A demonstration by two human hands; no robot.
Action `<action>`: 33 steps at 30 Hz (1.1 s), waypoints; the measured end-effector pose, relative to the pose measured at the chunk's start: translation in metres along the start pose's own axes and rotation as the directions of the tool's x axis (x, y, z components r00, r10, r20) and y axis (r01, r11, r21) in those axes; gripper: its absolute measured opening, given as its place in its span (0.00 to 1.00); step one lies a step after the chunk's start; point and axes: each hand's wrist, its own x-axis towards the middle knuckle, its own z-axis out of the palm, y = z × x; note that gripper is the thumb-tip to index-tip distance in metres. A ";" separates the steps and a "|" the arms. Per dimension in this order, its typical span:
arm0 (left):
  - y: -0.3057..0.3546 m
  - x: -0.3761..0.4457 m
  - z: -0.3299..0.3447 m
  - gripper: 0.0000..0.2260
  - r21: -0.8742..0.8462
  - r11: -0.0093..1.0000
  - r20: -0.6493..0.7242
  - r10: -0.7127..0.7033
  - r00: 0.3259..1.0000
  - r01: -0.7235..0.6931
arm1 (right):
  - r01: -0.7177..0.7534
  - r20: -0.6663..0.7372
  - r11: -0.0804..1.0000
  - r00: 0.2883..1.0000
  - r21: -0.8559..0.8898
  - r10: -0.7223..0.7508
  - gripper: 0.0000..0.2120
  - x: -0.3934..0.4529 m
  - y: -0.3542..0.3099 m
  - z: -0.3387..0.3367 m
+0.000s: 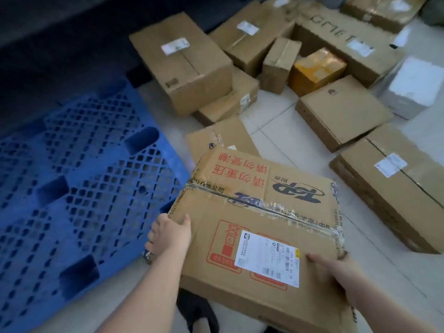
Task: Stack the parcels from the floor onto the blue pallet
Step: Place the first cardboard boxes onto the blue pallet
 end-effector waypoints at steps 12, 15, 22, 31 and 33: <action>-0.283 0.145 -0.180 0.26 -0.468 0.817 -0.113 -0.435 0.893 0.338 | 0.465 0.291 0.833 0.876 -0.301 -0.384 0.40 -0.116 -0.092 0.330; -0.353 0.202 -0.197 0.27 -0.557 0.745 -0.094 -0.495 0.864 0.366 | 0.533 0.356 0.748 0.840 -0.395 -0.410 0.43 -0.136 -0.105 0.422; -0.470 0.324 -0.193 0.31 -0.627 0.676 0.082 -0.437 0.896 0.387 | 0.662 0.465 0.454 0.746 -0.596 -0.477 0.43 -0.138 -0.109 0.605; -0.493 0.342 -0.121 0.45 -0.191 0.855 0.155 -0.458 0.875 0.481 | 0.541 0.441 0.265 0.824 -0.798 -0.355 0.60 -0.098 -0.041 0.660; -0.492 0.343 -0.121 0.45 -0.181 0.851 0.139 -0.473 0.870 0.492 | 0.522 0.423 0.211 0.823 -0.827 -0.379 0.59 -0.101 -0.041 0.659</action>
